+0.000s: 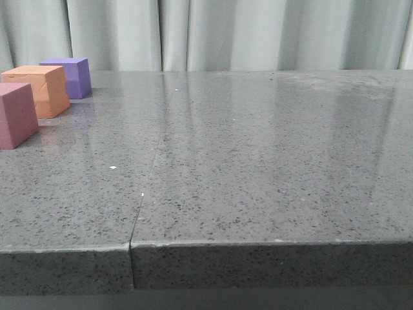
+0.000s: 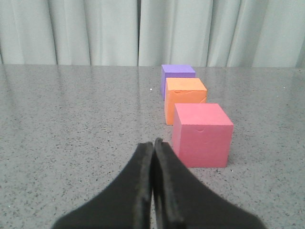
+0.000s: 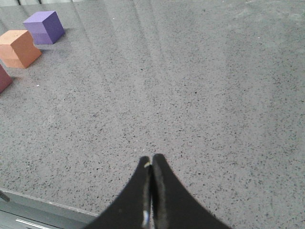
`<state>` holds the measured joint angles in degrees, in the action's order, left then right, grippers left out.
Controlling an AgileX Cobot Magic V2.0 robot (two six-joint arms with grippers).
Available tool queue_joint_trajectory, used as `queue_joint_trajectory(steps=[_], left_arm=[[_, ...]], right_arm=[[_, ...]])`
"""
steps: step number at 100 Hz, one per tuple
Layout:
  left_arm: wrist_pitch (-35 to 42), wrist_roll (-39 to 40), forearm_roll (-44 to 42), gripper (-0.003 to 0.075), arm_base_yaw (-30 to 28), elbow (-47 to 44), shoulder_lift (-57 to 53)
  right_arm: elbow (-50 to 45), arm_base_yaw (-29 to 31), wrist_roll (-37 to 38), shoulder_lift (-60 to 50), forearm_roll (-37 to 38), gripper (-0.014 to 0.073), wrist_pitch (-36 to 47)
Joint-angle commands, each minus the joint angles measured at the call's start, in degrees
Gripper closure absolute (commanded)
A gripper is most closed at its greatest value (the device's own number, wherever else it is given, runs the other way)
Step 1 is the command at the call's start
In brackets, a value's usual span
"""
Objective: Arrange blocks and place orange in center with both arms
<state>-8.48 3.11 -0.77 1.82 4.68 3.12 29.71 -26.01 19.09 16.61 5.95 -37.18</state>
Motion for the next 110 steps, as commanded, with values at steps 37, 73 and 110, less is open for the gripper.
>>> queue_joint_trajectory(steps=[37, 73, 110], left_arm=[[11.9, -0.2, 1.8, 0.0741, 0.0, -7.0, -5.1], [11.9, -0.2, 1.8, 0.0741, 0.2, -7.0, -5.1], [11.9, -0.2, 1.8, 0.0741, 0.2, -7.0, -5.1]], right_arm=[[1.3, -0.1, -0.6, 0.5, 0.7, 0.0662, 4.1], [1.3, -0.1, -0.6, 0.5, 0.7, 0.0662, 4.1], [1.3, -0.1, -0.6, 0.5, 0.7, 0.0662, 4.1]])
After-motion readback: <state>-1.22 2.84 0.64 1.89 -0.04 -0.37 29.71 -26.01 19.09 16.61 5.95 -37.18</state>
